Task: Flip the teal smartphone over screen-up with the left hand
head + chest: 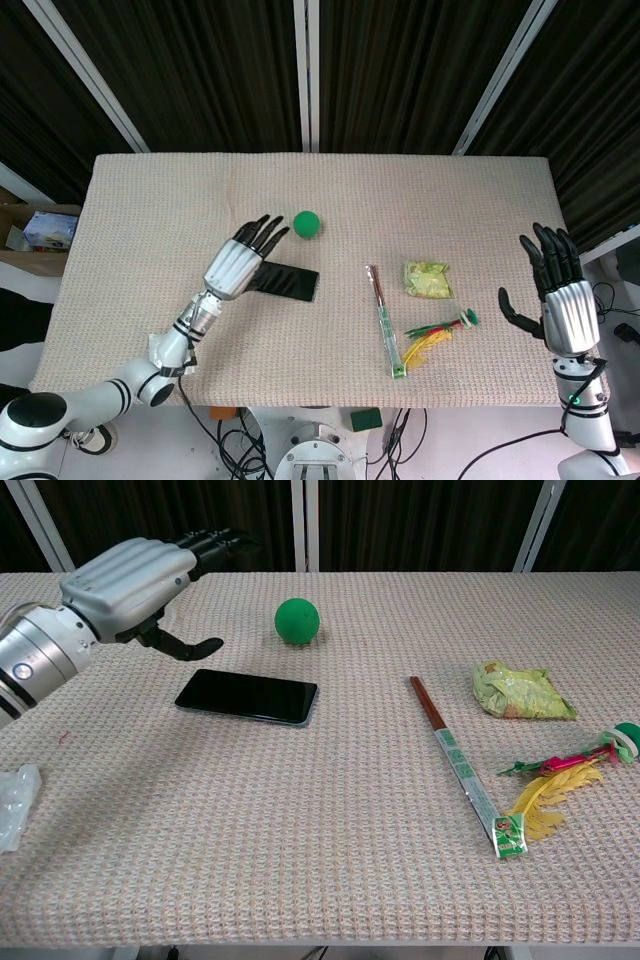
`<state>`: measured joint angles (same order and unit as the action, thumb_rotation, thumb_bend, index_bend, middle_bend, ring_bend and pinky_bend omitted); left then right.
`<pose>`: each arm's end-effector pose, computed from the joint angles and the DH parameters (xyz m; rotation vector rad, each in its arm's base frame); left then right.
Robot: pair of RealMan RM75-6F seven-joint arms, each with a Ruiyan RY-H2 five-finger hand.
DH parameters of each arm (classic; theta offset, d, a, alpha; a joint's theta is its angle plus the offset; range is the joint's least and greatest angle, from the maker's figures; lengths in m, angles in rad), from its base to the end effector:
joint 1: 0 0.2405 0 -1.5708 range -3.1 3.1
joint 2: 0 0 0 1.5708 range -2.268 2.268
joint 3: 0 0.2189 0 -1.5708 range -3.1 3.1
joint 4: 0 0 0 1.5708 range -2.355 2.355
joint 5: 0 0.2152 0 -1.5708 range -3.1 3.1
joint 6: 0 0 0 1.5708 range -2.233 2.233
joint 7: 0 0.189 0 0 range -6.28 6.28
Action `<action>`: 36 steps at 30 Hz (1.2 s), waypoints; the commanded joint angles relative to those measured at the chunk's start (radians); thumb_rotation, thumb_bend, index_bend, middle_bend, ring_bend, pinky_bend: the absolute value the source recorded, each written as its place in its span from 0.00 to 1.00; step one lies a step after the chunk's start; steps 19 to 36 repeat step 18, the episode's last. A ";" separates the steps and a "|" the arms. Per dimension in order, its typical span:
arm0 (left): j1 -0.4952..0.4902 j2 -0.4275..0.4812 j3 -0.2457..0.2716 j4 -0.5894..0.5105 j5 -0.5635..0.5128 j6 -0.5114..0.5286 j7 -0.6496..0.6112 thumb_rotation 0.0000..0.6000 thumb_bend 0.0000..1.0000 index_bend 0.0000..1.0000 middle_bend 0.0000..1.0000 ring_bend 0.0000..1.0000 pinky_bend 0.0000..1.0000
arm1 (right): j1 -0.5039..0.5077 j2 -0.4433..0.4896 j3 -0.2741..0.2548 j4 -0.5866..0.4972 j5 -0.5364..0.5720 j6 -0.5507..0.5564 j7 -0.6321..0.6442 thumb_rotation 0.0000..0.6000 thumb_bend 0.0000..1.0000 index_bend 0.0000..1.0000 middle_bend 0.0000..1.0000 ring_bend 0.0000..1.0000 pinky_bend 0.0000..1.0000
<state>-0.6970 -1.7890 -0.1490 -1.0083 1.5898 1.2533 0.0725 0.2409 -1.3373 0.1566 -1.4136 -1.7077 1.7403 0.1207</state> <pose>-0.1010 0.3613 -0.0376 -1.8287 -0.5428 -1.2353 -0.1944 -0.2652 0.1422 1.3589 -0.5713 1.4587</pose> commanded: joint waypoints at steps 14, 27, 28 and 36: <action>0.520 0.537 0.234 -0.474 -0.099 0.358 0.010 0.73 0.13 0.07 0.02 0.01 0.18 | -0.262 0.039 -0.206 0.074 0.190 -0.095 -0.108 0.77 0.44 0.00 0.00 0.00 0.00; 0.580 0.553 0.271 -0.408 -0.106 0.353 -0.097 0.72 0.13 0.07 0.02 0.01 0.18 | -0.292 0.012 -0.224 0.142 0.209 -0.124 -0.065 0.76 0.44 0.00 0.00 0.00 0.00; 0.580 0.553 0.271 -0.408 -0.106 0.353 -0.097 0.72 0.13 0.07 0.02 0.01 0.18 | -0.292 0.012 -0.224 0.142 0.209 -0.124 -0.065 0.76 0.44 0.00 0.00 0.00 0.00; 0.580 0.553 0.271 -0.408 -0.106 0.353 -0.097 0.72 0.13 0.07 0.02 0.01 0.18 | -0.292 0.012 -0.224 0.142 0.209 -0.124 -0.065 0.76 0.44 0.00 0.00 0.00 0.00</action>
